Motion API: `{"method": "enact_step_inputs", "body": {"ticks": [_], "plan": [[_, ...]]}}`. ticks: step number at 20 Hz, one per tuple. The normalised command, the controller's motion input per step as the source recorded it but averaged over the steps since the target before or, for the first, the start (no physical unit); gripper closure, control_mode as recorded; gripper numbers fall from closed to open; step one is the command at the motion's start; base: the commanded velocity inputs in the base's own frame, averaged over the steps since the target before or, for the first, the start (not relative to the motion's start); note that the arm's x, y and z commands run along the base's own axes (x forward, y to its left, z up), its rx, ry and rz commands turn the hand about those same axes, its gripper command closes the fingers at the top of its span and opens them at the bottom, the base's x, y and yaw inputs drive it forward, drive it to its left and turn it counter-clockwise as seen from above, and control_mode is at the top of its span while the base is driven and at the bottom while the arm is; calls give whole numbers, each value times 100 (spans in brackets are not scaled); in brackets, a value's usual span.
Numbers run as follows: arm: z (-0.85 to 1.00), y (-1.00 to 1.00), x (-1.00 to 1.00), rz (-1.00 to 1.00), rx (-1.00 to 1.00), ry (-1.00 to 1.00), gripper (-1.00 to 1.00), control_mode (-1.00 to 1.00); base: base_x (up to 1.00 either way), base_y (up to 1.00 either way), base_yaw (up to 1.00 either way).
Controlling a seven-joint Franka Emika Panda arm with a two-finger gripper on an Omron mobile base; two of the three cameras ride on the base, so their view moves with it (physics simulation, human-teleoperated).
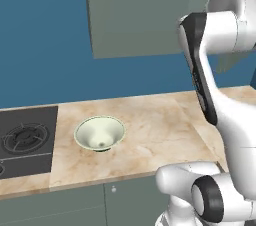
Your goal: Open the cabinet and move the ladle to the pot. Then close the cabinet.
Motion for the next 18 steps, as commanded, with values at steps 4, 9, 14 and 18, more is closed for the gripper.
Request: {"method": "enact_step_inputs", "body": {"ticks": [4,9,14,18], "plan": [[-10,0,56,-13,-13,0,-100,-100,0,0,0],[-18,0,47,-7,-14,0,-100,-100,0,0,0],[-23,-4,17,-4,-17,-10,-100,-100,0,0,0],[-16,-7,19,-4,-17,-1,-100,-100,0,0,0]]}}
